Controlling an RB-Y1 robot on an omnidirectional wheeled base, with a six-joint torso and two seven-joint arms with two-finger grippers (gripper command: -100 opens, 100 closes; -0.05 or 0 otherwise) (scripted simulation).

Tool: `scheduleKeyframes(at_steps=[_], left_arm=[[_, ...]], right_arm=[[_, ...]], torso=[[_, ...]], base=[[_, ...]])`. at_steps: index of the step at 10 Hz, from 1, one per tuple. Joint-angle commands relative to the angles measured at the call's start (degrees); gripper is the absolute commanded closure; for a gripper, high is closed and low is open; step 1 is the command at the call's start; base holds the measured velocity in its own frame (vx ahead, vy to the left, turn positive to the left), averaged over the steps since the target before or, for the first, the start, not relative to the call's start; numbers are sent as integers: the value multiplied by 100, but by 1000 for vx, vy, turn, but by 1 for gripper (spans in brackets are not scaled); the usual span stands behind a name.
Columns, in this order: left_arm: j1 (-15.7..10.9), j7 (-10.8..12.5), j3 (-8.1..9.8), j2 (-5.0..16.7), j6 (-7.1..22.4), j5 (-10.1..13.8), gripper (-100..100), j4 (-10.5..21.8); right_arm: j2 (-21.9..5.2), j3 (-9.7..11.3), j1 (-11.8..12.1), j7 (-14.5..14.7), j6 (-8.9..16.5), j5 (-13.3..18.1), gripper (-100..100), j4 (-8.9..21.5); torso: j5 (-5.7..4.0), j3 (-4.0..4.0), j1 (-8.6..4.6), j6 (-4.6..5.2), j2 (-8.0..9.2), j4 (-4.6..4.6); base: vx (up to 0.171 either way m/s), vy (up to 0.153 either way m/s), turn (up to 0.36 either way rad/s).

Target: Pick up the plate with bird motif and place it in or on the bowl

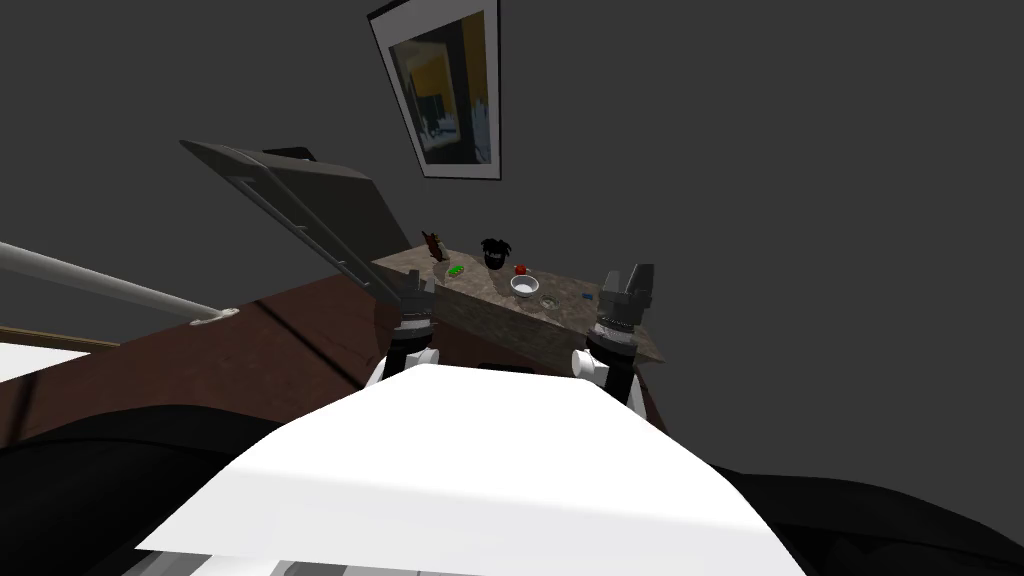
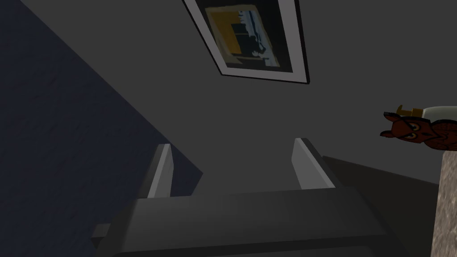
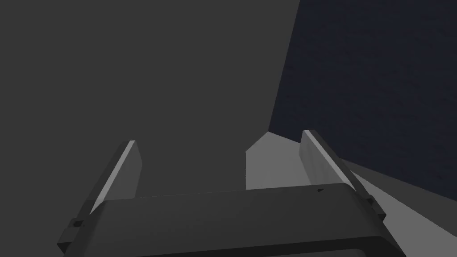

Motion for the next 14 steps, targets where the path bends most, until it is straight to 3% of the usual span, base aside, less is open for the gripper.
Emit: scheduleKeyframes(at_steps=[1,4,8,13,14], left_arm=[[0,0,0,0,0,0,0,0],[0,0,0,0,0,0,0,0],[-1,0,-1,-1,0,0,0,0],[-1,0,-1,-1,0,0,0,0],[-1,0,-1,-1,0,0,0,0]], right_arm=[[-264,2,43,41,23,39,-100,37],[-781,22,220,201,116,190,-100,182],[-1418,80,627,555,333,523,-100,492],[-1943,189,1312,1140,693,1080,-100,986],[-1943,189,1312,1140,693,1080,-100,986]], torso=[[0,0,0,0,0,0],[2,9,11,0,15,3],[5,16,23,0,27,6],[6,22,25,2,37,9],[6,22,30,0,37,9]], base=[[-14,13,-9],[-43,35,-27],[-68,62,-44],[-87,71,-58],[-54,59,-19]])
